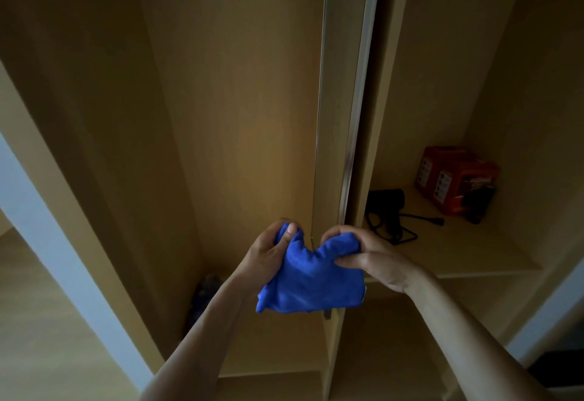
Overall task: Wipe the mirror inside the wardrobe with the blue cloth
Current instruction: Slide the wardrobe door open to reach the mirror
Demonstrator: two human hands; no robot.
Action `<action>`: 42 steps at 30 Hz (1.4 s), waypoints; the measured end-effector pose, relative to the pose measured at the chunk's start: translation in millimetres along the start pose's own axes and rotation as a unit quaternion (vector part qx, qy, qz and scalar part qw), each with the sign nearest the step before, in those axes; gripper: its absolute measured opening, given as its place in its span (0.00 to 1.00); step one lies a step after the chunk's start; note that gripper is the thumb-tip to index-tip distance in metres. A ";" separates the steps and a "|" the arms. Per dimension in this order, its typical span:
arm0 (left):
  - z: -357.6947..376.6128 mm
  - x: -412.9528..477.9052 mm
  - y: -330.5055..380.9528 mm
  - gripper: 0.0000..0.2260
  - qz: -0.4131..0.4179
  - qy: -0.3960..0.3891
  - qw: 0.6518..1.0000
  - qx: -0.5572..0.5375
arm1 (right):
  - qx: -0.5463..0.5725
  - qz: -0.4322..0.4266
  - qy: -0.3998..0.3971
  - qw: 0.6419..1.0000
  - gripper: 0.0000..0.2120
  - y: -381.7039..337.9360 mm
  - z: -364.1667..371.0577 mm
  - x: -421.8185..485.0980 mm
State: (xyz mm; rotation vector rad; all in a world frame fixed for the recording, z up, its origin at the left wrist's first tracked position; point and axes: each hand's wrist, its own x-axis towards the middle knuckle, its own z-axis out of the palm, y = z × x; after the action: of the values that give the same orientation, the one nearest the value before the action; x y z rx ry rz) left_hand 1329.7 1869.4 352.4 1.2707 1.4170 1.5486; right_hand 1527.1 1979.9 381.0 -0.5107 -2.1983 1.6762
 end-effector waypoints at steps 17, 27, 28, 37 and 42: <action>37.8 5.7 7.7 0.28 0.012 0.020 0.995 -0.095 | 0.141 -0.031 -0.034 0.989 0.26 6.0 11.9 2.4; 49.9 10.4 6.3 0.15 -0.093 0.162 0.965 -0.185 | 0.248 -0.019 0.026 0.968 0.23 10.1 30.9 1.6; 38.9 7.9 8.0 0.17 -0.075 0.161 0.969 -0.172 | 0.247 -0.024 0.041 0.968 0.23 10.0 30.4 2.1; 50.6 -0.7 8.1 0.23 -0.026 0.000 1.000 0.001 | 0.129 -0.056 0.256 0.956 0.21 -0.4 20.3 7.0; 56.1 6.0 14.0 0.19 0.000 -0.005 0.997 -0.072 | 0.158 -0.037 0.201 0.966 0.24 2.5 11.1 -2.2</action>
State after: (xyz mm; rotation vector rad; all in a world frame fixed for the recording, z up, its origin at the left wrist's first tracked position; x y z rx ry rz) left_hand 1382.8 1890.3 363.6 1.1908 1.2746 1.6124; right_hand 1524.0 1970.0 375.6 -0.6097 -1.6098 1.6675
